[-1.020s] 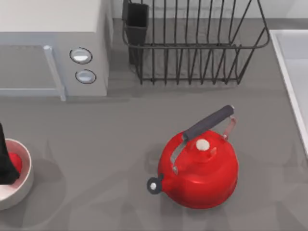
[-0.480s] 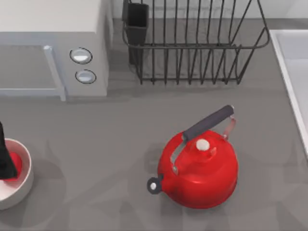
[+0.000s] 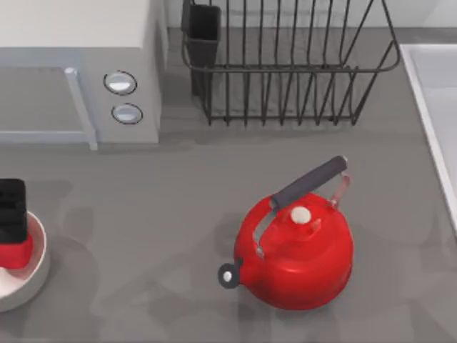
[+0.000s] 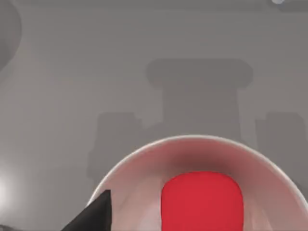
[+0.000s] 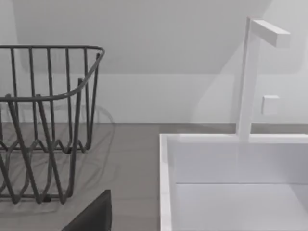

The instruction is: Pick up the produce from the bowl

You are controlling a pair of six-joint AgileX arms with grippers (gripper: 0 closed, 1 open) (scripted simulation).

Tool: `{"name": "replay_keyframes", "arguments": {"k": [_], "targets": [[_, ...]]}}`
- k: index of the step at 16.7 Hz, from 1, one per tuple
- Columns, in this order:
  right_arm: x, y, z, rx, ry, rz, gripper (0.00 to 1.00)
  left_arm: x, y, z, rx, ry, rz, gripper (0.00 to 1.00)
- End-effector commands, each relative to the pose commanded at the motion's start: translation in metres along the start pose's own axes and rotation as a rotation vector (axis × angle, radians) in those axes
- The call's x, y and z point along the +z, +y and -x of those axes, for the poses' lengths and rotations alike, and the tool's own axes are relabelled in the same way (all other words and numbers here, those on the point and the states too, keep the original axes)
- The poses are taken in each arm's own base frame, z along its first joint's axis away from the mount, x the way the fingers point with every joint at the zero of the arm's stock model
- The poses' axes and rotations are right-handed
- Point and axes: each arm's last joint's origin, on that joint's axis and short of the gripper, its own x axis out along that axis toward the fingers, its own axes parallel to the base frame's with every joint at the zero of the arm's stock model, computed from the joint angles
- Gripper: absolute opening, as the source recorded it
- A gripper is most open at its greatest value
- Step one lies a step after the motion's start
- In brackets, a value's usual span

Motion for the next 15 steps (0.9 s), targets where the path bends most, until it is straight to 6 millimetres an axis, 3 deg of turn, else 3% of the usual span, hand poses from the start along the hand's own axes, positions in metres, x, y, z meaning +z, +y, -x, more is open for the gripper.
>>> {"name": "replay_keyframes", "arguments": {"k": [4,8,11,15], "targets": [[0.000,0.000,0.000,0.000,0.000,0.000,1.00,0.036,0.002,-0.036,-0.007,0.362,-0.005,1.00],[0.000,0.000,0.000,0.000,0.000,0.000,1.00,0.056,0.005,-0.075,-0.015,0.633,-0.008,1.00],[0.000,0.000,0.000,0.000,0.000,0.000,1.00,0.062,0.005,-0.091,-0.019,0.733,-0.009,1.00],[0.000,0.000,0.000,0.000,0.000,0.000,1.00,0.063,0.006,-0.094,-0.019,0.748,-0.009,1.00]]}}
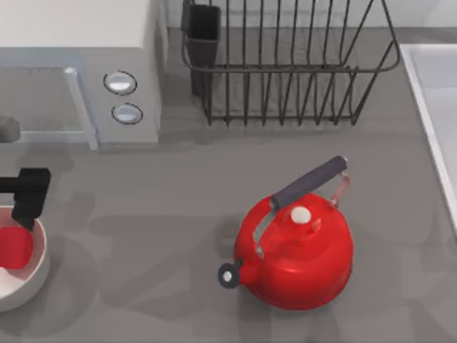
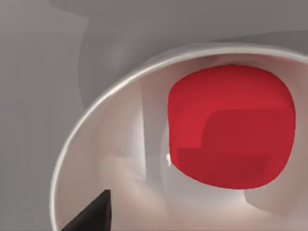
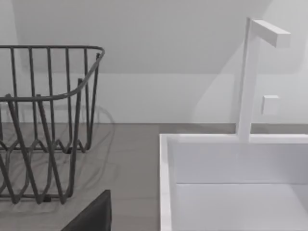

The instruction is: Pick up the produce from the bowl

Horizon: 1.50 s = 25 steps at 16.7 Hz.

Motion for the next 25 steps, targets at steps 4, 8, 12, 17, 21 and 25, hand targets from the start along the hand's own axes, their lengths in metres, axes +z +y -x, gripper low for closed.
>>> {"name": "replay_keyframes", "arguments": {"k": [4,8,12,17,21,25], "targets": [[0.000,0.000,0.000,0.000,0.000,0.000,1.00,0.000,-0.001,-0.005,0.000,0.001,-0.003,1.00],[0.000,0.000,0.000,0.000,0.000,0.000,1.00,0.005,0.000,-0.042,0.000,-0.001,-0.002,1.00],[0.000,0.000,0.000,0.000,0.000,0.000,1.00,0.005,0.000,-0.088,0.001,-0.019,0.000,1.00],[0.000,0.000,0.000,0.000,0.000,0.000,1.00,0.000,0.000,-0.109,0.000,0.000,0.000,1.00],[0.000,0.000,0.000,0.000,0.000,0.000,1.00,0.000,0.000,-0.109,0.000,0.000,0.000,0.85],[0.000,0.000,0.000,0.000,0.000,0.000,1.00,0.000,0.000,-0.109,0.000,0.000,0.000,0.55]]}}
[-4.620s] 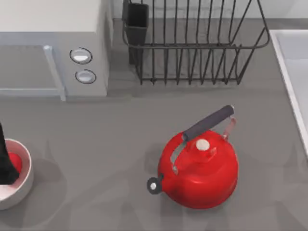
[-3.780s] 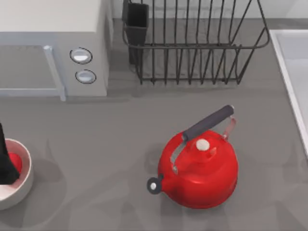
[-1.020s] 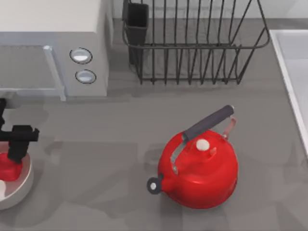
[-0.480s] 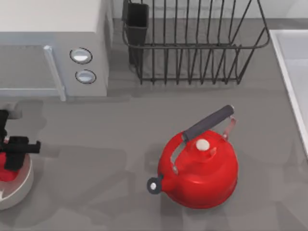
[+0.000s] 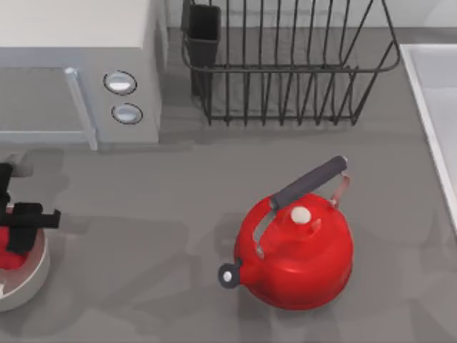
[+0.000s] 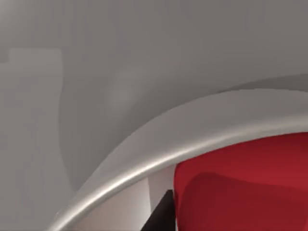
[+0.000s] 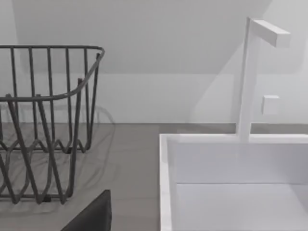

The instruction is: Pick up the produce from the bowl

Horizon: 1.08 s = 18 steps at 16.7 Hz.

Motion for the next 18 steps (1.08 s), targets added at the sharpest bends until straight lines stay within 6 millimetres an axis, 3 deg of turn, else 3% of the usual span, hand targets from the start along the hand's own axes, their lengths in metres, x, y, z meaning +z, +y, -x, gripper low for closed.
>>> {"name": "replay_keyframes", "arguments": {"k": [7,15,16,18], "targets": [[0.000,0.000,0.000,0.000,0.000,0.000,1.00,0.000,0.000,0.000,0.000,0.000,0.000,0.02],[0.000,0.000,0.000,0.000,0.000,0.000,1.00,0.000,0.000,0.000,0.000,0.000,0.000,0.00],[0.000,0.000,0.000,0.000,0.000,0.000,1.00,-0.010,0.000,0.047,0.020,-0.071,-0.025,0.00],[0.000,0.000,0.000,0.000,0.000,0.000,1.00,-0.008,0.000,0.050,0.020,-0.069,-0.025,0.00]]}}
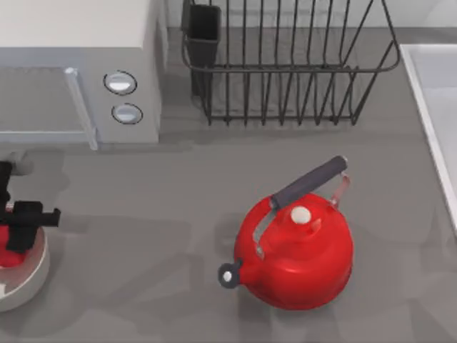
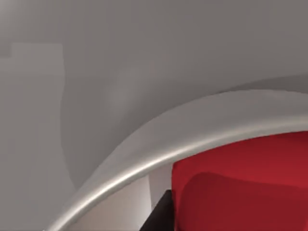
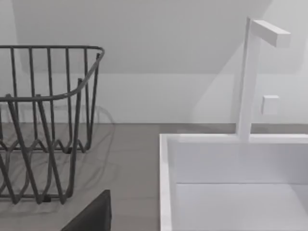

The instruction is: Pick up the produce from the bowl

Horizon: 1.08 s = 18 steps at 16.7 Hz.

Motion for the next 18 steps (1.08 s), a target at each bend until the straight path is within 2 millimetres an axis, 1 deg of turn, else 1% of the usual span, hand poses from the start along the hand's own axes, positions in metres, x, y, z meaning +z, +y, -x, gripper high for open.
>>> {"name": "replay_keyframes", "arguments": {"k": [2,4,6,9,12,14,16,18], "targets": [[0.000,0.000,0.000,0.000,0.000,0.000,1.00,0.008,0.001,0.010,0.000,0.008,0.000,0.00],[0.000,0.000,0.000,0.000,0.000,0.000,1.00,0.020,0.002,0.029,-0.001,0.018,-0.001,0.00],[0.000,0.000,0.000,0.000,0.000,0.000,1.00,0.033,0.003,0.059,-0.001,0.026,-0.001,0.00],[0.000,0.000,0.000,0.000,0.000,0.000,1.00,0.045,0.005,0.118,-0.002,0.031,-0.001,0.00],[0.000,0.000,0.000,0.000,0.000,0.000,1.00,0.041,0.006,0.178,-0.001,0.026,-0.001,0.00],[0.000,0.000,0.000,0.000,0.000,0.000,1.00,0.032,0.006,0.211,-0.001,0.018,-0.001,0.00],[0.000,0.000,0.000,0.000,0.000,0.000,1.00,0.022,0.005,0.234,0.000,0.006,0.000,0.00],[0.000,0.000,0.000,0.000,0.000,0.000,1.00,0.016,0.005,0.246,0.000,-0.002,0.000,0.00]]}}
